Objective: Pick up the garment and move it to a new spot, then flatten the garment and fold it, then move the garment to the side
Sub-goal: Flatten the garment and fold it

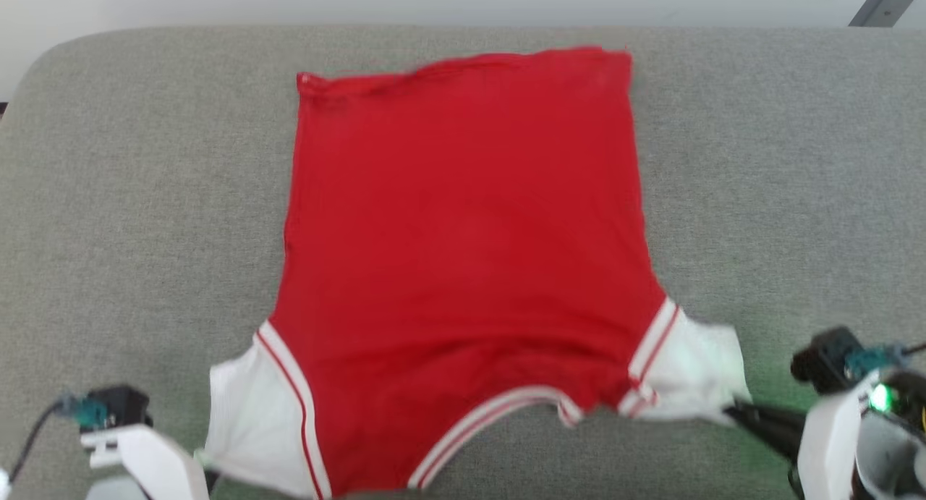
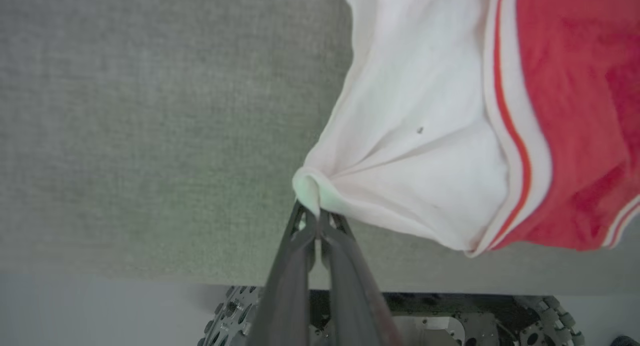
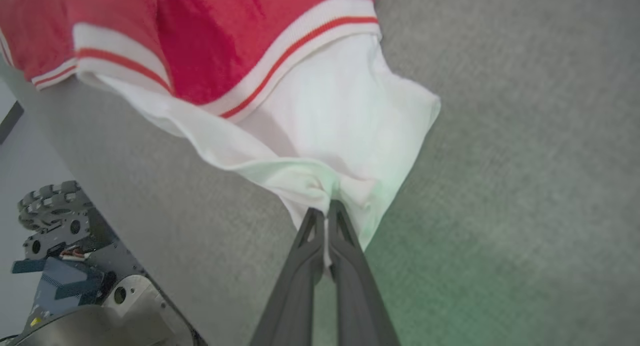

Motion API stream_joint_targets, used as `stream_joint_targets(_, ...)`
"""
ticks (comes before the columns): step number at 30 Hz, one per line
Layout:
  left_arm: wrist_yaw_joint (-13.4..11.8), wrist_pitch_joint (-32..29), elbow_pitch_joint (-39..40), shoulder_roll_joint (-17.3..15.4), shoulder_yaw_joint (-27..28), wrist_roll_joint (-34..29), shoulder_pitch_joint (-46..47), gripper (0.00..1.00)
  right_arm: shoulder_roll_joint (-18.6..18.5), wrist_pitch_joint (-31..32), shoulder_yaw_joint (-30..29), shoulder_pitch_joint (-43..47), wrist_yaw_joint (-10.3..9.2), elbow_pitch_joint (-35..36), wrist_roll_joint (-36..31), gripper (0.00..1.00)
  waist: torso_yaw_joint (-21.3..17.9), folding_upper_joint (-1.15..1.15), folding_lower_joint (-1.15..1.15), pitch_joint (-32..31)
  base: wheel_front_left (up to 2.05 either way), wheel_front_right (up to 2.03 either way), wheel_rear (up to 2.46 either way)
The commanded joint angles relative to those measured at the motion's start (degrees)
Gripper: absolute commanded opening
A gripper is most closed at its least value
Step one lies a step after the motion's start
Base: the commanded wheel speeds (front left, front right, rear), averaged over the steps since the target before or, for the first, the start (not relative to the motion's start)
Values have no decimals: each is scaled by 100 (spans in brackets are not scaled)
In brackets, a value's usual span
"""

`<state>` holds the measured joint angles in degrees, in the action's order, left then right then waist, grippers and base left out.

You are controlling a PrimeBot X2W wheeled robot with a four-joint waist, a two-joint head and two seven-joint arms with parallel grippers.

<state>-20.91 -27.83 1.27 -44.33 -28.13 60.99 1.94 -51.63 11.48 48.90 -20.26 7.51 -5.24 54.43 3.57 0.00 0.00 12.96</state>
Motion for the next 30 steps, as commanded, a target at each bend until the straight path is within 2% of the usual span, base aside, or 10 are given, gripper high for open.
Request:
stream_joint_targets(1, -112, 10, 89, -40, -8, 47, -254, 0, -53, 187, -112, 316, -4, 126, 104, 0, -7, 0, 0, -10, 0, 0, 0)
stream_joint_targets(5, -187, 199, 272, 36, 48, 109, -532, 0, 11, 391, -472, 827, -4, 275, 97, 0, -1, 0, 0, -7, 0, 0, 0)
stream_joint_targets(8, -90, 375, 364, 132, 46, 60, -539, 0, 171, 518, -784, 1084, -4, 189, -77, 0, 25, 0, 0, 17, 0, 0, 0)
stream_joint_targets(9, -69, 449, 392, 179, 58, 43, -488, 0, 243, 560, -920, 1131, -4, 164, -146, 33, 41, 0, 0, 28, 0, 0, 0)
stream_joint_targets(10, -12, 515, 426, 211, 49, 1, -430, 0, 276, 648, -1032, 1174, -5, 172, -240, 84, 66, 0, 0, 45, 0, 0, 0)
stream_joint_targets(11, 17, 578, 448, 234, 41, -39, -378, 0, 320, 725, -1188, 1192, -6, 212, -295, 100, 87, 0, 0, 65, 0, 0, 0)
stream_joint_targets(17, 157, 839, 543, 434, -38, -271, -118, 0, 508, 1146, -2171, 1285, -7, 723, -585, 100, 239, 0, 0, 210, 0, 0, 0)
stream_joint_targets(23, 317, 1035, 607, 702, -175, -425, 205, 0, 1028, 1791, -3542, 1033, -3, 1396, -1105, 100, 489, 0, 0, 462, 0, 0, 0)
stream_joint_targets(26, 395, 1074, 601, 856, -294, -527, 407, 0, 1449, 2073, -4083, 601, -2, 1330, -1497, 100, 657, 0, 0, 604, 0, 0, 0)
stream_joint_targets(30, 518, 1082, 508, 1073, -469, -676, 724, 0, 1963, 2284, -4449, -296, -2, 745, -2000, 100, 915, 0, 0, 786, 0, 0, 0)
